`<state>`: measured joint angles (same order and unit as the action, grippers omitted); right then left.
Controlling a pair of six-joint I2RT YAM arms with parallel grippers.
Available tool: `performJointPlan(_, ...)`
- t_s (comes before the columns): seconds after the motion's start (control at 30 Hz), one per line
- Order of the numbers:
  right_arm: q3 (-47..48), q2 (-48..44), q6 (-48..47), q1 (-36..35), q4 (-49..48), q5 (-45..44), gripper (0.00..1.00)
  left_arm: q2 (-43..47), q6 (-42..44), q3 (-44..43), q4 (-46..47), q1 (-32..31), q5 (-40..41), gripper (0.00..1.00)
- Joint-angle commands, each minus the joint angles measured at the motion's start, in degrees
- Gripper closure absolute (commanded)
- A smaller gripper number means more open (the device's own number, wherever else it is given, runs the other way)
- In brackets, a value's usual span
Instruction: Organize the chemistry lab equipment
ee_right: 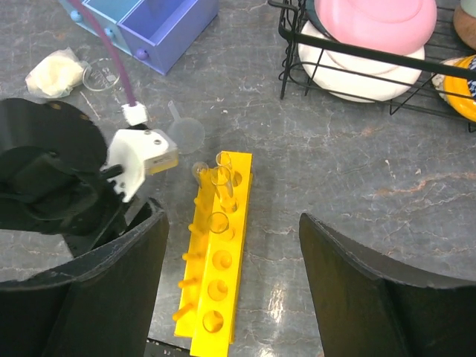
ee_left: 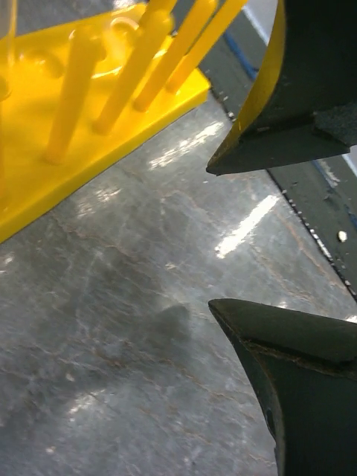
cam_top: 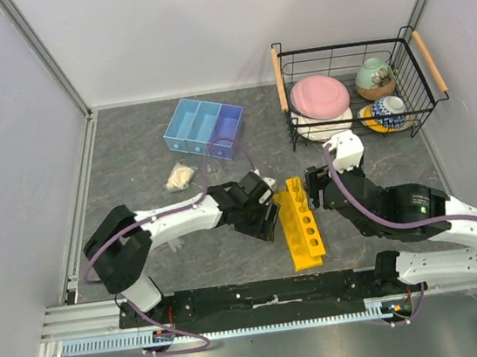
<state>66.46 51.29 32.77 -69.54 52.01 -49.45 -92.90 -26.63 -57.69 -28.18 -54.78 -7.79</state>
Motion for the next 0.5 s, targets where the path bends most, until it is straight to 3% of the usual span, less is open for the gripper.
performJointPlan(0.0, -2.03, -3.29, -0.52, -0.33, -0.5, 1.37, 0.21, -4.3, -2.11, -5.41, 1.55, -2.95, 7.61, 0.26)
performJointPlan(0.17, -4.14, -6.63, -0.52, -0.25, -1.21, 2.07, 0.21, -9.22, -1.76, -7.52, 1.9, -6.03, 13.32, 0.26)
performJointPlan(0.47, -5.9, -7.96, 0.01, -0.34, -1.47, 2.52, 0.2, -11.6, -4.13, -6.03, 5.94, -6.82, 13.24, 0.27)
